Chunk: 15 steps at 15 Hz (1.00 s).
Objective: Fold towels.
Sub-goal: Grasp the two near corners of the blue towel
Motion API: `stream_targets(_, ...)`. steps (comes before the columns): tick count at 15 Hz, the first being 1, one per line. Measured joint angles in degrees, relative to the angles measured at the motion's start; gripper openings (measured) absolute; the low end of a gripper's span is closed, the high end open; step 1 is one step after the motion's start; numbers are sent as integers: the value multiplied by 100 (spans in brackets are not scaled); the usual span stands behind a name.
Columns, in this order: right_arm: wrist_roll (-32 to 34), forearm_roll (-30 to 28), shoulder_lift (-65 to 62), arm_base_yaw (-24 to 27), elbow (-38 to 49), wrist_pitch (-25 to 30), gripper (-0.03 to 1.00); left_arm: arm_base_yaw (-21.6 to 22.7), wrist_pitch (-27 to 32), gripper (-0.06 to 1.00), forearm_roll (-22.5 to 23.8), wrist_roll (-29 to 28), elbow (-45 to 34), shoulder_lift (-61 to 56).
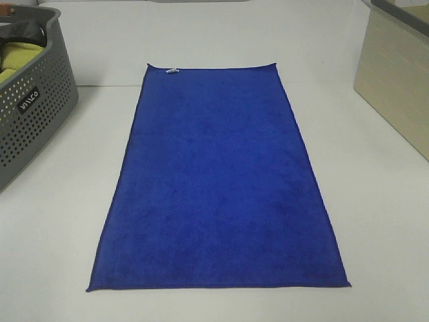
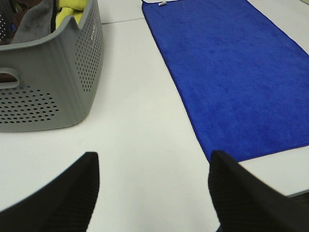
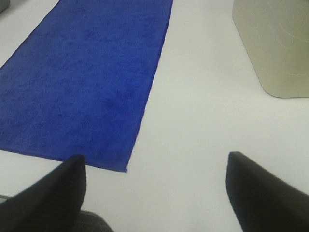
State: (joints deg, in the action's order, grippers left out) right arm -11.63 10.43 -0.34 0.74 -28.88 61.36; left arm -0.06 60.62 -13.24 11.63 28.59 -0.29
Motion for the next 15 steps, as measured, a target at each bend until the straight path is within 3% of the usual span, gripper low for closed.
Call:
stream_targets(13, 11, 0, 0, 0, 0, 0, 76, 0, -11, 63, -63, -23, 6, 0)
stream_targets(15, 264, -6, 80, 0, -57, -183, 76, 0, -390, 63, -92, -235, 63, 52)
